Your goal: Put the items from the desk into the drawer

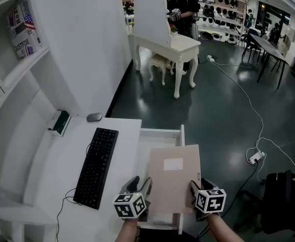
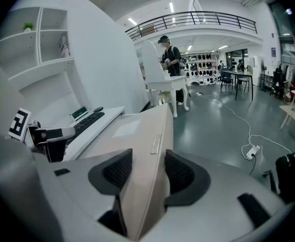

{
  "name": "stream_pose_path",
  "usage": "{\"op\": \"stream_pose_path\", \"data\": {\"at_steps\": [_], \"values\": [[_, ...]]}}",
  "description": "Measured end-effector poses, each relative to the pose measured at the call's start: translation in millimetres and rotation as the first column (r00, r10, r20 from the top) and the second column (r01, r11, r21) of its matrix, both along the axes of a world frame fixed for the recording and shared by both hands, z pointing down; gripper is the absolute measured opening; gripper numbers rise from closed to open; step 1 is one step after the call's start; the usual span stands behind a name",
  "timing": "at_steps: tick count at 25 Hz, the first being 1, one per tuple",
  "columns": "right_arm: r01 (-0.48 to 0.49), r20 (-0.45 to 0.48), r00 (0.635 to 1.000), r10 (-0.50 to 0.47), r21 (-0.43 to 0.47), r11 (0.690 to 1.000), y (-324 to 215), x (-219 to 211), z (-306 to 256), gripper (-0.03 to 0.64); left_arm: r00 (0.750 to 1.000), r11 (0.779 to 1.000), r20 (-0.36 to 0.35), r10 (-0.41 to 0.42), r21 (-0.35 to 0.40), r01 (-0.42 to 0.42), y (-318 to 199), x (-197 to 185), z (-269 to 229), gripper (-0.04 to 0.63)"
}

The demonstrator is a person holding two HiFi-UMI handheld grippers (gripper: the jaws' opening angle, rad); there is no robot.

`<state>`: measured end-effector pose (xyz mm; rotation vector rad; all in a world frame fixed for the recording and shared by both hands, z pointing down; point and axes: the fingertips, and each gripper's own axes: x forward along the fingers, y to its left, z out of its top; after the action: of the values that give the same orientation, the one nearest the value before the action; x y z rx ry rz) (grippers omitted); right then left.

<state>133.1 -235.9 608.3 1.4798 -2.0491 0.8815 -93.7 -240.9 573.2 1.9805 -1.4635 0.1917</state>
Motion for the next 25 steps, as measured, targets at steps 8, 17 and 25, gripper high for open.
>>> {"op": "stream_pose_path", "data": {"at_steps": [8,17,25], "values": [[-0.007,0.001,1.000,0.007,-0.020,1.000,-4,-25,5,0.206,0.999,0.999,-0.006,-0.050,0.015,0.050,9,-18,-5,0.212],[0.058,-0.025,0.998,-0.059,-0.036,0.998,-5,-76,24,0.204,0.996,0.996,-0.016,-0.091,0.015,0.092,15,-35,-5,0.212],[0.147,-0.108,0.982,-0.154,-0.072,0.987,-2,-100,45,0.202,0.993,0.994,-0.025,-0.112,0.010,0.112,23,-47,-5,0.212]]}}
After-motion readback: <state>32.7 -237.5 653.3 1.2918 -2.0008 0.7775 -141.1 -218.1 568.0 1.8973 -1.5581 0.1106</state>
